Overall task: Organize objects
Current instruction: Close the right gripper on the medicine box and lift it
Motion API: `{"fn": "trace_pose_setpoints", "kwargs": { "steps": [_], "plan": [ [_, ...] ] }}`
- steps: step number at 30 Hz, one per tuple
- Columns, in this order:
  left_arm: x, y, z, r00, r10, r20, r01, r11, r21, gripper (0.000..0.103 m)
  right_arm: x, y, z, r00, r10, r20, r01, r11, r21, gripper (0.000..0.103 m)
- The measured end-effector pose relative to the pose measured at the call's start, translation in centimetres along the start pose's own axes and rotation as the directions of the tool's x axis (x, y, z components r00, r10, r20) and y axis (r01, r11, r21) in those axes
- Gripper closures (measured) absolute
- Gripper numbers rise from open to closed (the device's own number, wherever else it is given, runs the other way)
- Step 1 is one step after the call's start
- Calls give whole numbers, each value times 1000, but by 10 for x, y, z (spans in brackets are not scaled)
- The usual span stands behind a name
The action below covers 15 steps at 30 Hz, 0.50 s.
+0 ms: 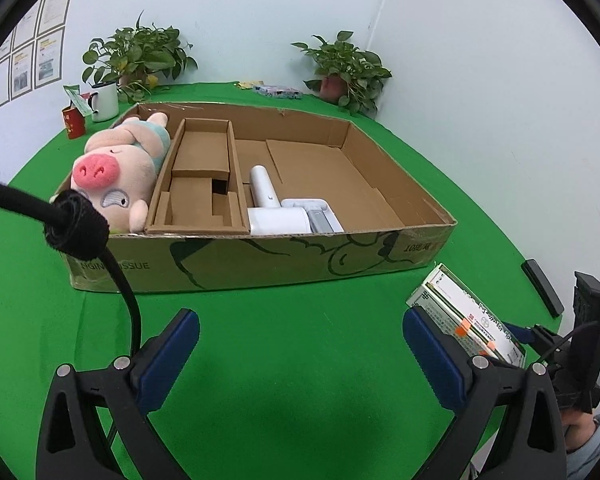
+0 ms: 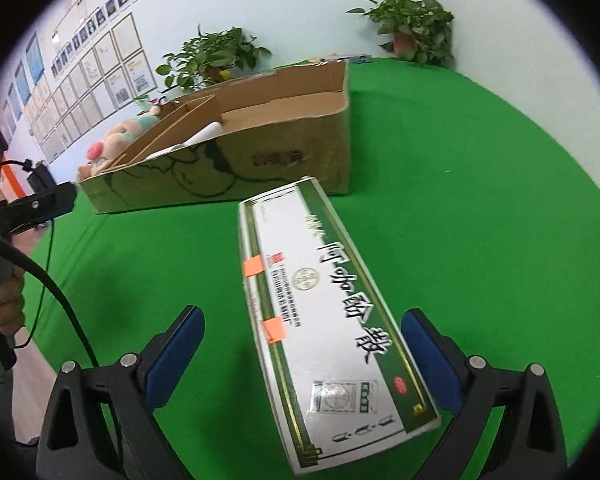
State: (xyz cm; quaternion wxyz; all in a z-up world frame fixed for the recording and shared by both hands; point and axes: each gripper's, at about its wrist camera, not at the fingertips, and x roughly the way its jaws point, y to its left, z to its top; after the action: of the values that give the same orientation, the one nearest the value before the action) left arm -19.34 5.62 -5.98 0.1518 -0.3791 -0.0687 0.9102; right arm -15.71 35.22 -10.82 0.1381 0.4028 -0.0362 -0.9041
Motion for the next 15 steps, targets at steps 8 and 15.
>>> {"fn": "trace_pose_setpoints", "kwargs": {
  "steps": [8,15],
  "plan": [
    [-2,14,-2,999,-29,-24,28,999,-43,1,11,48,3,1000,18,-2,-18,999,-26,41],
    [12,24,-7,975,-191,-116,175,975,-133,1,21,95,12,994,106,-16,-106,994,-17,35]
  ]
}}
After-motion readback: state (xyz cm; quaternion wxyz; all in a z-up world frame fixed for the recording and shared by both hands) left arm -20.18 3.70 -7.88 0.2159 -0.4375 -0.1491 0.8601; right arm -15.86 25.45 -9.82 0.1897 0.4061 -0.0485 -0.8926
